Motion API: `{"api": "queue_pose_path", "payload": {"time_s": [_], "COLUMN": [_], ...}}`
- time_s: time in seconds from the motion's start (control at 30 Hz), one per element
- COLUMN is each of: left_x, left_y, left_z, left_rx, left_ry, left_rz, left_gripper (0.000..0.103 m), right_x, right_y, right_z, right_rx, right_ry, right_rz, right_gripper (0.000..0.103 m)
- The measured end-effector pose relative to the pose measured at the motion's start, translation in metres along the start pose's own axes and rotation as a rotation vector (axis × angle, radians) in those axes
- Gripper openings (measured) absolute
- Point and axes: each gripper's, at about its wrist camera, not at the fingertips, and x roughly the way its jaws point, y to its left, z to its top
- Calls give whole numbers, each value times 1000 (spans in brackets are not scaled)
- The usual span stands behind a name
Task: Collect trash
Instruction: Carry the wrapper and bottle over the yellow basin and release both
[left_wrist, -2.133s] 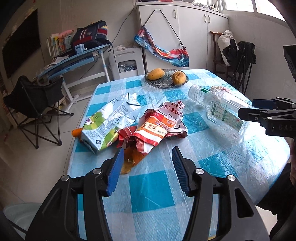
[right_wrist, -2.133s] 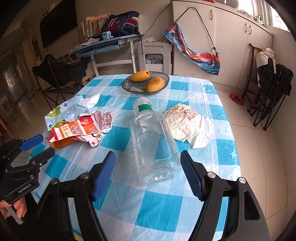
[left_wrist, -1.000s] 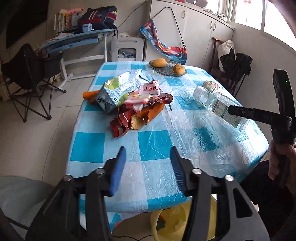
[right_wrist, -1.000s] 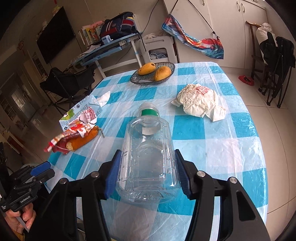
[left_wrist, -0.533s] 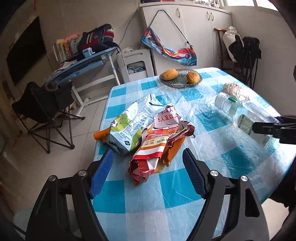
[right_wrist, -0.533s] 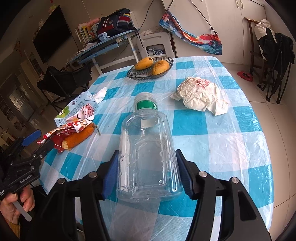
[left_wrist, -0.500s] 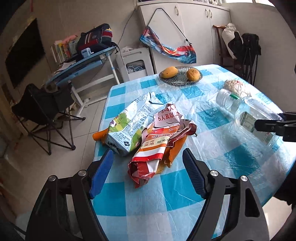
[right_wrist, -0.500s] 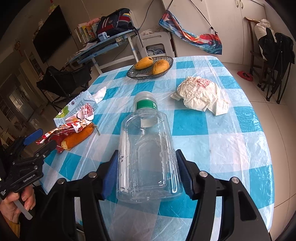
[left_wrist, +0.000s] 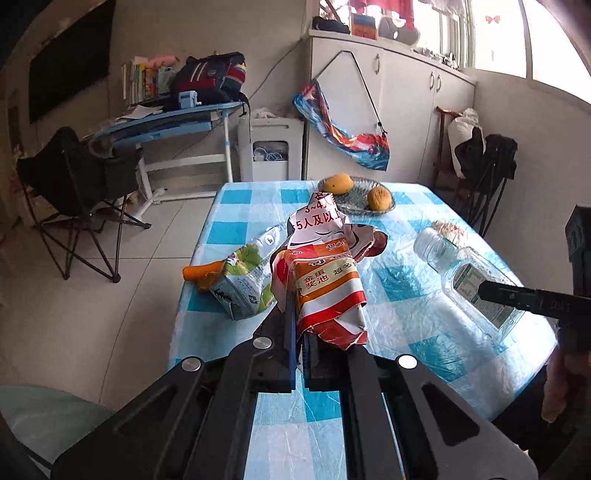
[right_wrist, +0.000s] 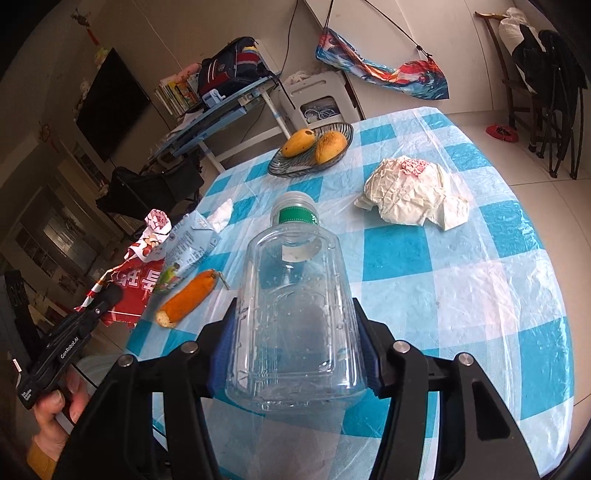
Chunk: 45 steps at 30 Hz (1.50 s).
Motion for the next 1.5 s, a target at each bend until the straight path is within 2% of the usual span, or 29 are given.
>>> {"api": "queue_pose_path", "payload": {"time_s": [0.2,0.4,0.6,0.77,1.03,1.3,1.5], "left_x": [-35,-63,-85,-98,-111,-113,-110], "left_y": [1,-11,-21,-25,-35,-39,-42], "left_z": [-6,-33,-64,-86,-115,-128,-134], "left_rx": [-55,-75,-77,-78,-71,-66,-67], "left_ry": [-22,-7,18,44,82,111,139], "left_rz": [-32,-63,-94,-115,-137,-152,-163], "left_gripper": [3,3,3,3,3,3,3], "right_x": [-25,-50,-69,-73,-72,-60,-58], "right_y": [11,24,36,49,71,75,65], "right_z": [-12,-54,-102,-140,-169,-179,-180], "right_rx": [17,23,19,-20,-118,-166,-131], "right_ry": [-15,27,102,185,261,323,321], "right_rz": [80,144,170,145,96,32,-11], "right_gripper": [55,55,55,55,55,55,59]}}
